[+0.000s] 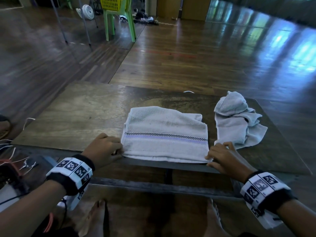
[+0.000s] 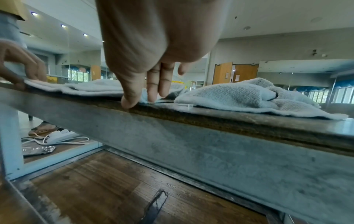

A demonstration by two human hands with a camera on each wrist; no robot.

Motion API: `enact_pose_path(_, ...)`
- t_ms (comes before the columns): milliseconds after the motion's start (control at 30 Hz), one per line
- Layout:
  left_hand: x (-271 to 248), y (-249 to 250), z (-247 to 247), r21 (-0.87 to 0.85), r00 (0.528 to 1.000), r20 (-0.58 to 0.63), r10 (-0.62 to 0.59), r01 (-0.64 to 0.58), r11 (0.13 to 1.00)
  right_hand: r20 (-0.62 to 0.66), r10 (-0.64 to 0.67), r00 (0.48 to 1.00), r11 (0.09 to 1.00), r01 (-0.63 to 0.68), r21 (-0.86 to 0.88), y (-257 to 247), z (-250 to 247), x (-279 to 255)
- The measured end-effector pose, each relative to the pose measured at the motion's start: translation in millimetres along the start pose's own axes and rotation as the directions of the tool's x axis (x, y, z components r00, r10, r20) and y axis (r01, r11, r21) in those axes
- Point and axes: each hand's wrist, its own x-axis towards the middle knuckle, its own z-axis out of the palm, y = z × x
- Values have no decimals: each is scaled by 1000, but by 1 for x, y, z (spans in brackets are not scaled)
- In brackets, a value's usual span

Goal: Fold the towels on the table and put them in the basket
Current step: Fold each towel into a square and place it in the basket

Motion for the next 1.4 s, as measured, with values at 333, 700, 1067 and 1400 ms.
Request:
enact_pose_path(333,-8,3,-37,-150,952,-242,-186,153,977,-213,222,951,970,-194,148,-2,-43,-4)
enact_pose_path(700,0,10,-148,-423,866,-443,-232,26,906,-519,212,828,958,-71,277,11,-147,11)
enact_pose_path(1067,2,4,-208,-549,878,-368,-304,58,834,-429,340,837,851,-80,519,12,-205,16)
enact_pose_path(1400,63,-15,-161,-443,856,-380,-350,164,882,-360,436,825,803,-176,570,45,-142,75)
